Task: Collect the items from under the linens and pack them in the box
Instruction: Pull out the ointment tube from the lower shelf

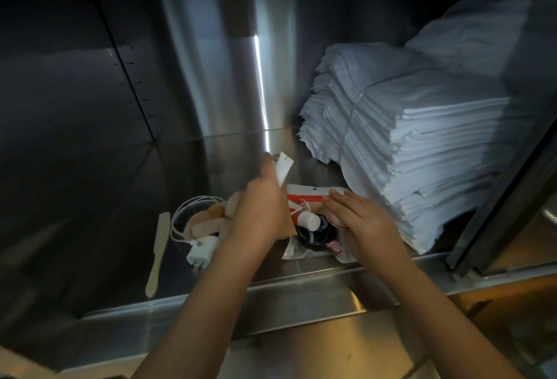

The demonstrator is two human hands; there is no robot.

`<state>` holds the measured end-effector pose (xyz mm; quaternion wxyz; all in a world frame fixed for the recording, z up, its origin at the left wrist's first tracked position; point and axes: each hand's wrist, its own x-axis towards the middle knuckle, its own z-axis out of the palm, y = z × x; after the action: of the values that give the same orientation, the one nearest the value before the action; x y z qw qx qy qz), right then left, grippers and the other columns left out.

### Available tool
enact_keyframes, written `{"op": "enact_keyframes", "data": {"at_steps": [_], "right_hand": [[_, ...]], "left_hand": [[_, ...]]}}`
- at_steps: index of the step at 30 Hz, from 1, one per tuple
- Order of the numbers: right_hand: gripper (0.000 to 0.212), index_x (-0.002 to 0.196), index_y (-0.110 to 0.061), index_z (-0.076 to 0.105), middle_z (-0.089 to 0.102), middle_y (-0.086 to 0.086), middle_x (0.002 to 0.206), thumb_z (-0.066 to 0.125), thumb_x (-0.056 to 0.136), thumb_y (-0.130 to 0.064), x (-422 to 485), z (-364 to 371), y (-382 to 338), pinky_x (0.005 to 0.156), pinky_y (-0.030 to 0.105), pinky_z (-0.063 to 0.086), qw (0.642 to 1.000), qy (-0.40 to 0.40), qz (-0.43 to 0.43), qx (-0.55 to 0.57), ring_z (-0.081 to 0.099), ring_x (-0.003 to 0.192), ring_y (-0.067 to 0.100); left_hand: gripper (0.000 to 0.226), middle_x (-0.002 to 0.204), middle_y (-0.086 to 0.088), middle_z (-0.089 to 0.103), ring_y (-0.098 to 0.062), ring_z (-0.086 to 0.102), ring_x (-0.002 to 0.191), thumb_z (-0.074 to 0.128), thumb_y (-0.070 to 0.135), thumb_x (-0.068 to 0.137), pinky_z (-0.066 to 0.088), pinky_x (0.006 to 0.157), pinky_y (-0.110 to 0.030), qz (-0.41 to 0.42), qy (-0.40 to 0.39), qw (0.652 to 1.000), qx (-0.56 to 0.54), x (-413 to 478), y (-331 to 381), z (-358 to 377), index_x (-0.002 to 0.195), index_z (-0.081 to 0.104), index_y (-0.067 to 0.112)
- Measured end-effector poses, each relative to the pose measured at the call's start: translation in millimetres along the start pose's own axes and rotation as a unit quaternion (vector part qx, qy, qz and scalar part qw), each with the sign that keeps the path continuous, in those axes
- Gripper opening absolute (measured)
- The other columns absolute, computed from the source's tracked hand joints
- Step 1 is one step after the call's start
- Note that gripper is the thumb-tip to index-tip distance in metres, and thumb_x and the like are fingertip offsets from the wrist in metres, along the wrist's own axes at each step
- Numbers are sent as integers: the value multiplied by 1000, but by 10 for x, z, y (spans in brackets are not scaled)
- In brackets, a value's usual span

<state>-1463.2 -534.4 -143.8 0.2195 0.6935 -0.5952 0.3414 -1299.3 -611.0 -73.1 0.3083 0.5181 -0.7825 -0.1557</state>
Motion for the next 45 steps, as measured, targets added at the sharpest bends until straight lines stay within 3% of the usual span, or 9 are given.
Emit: {"op": "enact_keyframes", "data": {"at_steps": [4, 7, 10, 15, 20, 29, 36, 41, 45], "right_hand": [[46, 105, -3, 70, 66, 17, 112, 75, 60, 7, 55, 81, 87, 81, 49, 52, 999, -38, 17, 20, 64, 98, 41], [39, 108, -3, 69, 66, 16, 114, 69, 70, 2, 57, 126, 152, 83, 49, 51, 997, -69, 29, 22, 63, 101, 40], [43, 115, -6, 65, 62, 12, 122, 66, 76, 11, 36, 191, 223, 96, 38, 45, 987, -95, 88, 98, 58, 112, 33], [38, 121, -8, 61, 60, 10, 124, 65, 83, -1, 64, 206, 192, 97, 19, 35, 975, -98, 139, 143, 56, 116, 23], [46, 134, -15, 48, 44, 4, 142, 59, 90, -25, 63, 246, 176, 106, 19, 21, 969, -164, 153, 104, 38, 132, 21], [37, 126, -5, 56, 52, 16, 134, 59, 90, -12, 60, 239, 187, 102, 42, 35, 972, -142, 168, 78, 47, 125, 32], [37, 127, -6, 55, 52, 15, 134, 58, 91, -11, 73, 172, 103, 101, 36, 31, 976, -125, 164, 73, 47, 125, 32], [37, 128, -8, 55, 52, 12, 135, 58, 91, -12, 89, 118, 24, 101, 46, 35, 978, -111, 157, 75, 45, 127, 30], [40, 132, -13, 51, 46, 7, 141, 56, 92, -15, 112, 83, -31, 106, 48, 25, 977, -122, 165, 61, 37, 134, 27]], "left_hand": [[80, 134, -21, 44, -34, 47, 118, 57, 9, 87, 41, 89, -38, 40, -95, 984, 143, 190, 40, 325, 147, 3, 8], [74, 149, -20, 22, -35, 19, 138, 55, 20, 91, 22, 109, -46, 28, -148, 971, 185, 255, -20, 492, 146, 8, 6], [70, 154, -17, 10, -36, 1, 141, 40, 40, 96, 8, 111, -53, 0, -191, 965, 180, 301, -133, 629, 148, 6, 9], [82, 156, -17, -1, -40, -10, 140, 23, 66, 88, 1, 111, -56, 9, -192, 963, 190, 308, -258, 681, 149, 0, 16], [69, 155, -17, -6, -41, -20, 138, 10, 59, 92, -13, 106, -59, 47, -118, 961, 246, 268, -269, 658, 149, 3, 21], [58, 157, -11, -3, -38, -15, 140, 16, 49, 98, -10, 108, -57, 47, -134, 965, 221, 255, -361, 583, 149, 5, 24], [56, 157, -9, 2, -36, -11, 141, 14, 49, 97, -8, 108, -59, 53, -126, 969, 203, 197, -355, 501, 148, 9, 26], [57, 157, -8, 1, -34, -11, 141, 16, 49, 97, -8, 109, -55, 54, -124, 973, 186, 107, -326, 476, 148, 10, 24], [57, 156, -10, 6, -34, -5, 142, 21, 48, 97, -3, 110, -55, 73, -86, 974, 196, 11, -309, 431, 148, 14, 23]]}}
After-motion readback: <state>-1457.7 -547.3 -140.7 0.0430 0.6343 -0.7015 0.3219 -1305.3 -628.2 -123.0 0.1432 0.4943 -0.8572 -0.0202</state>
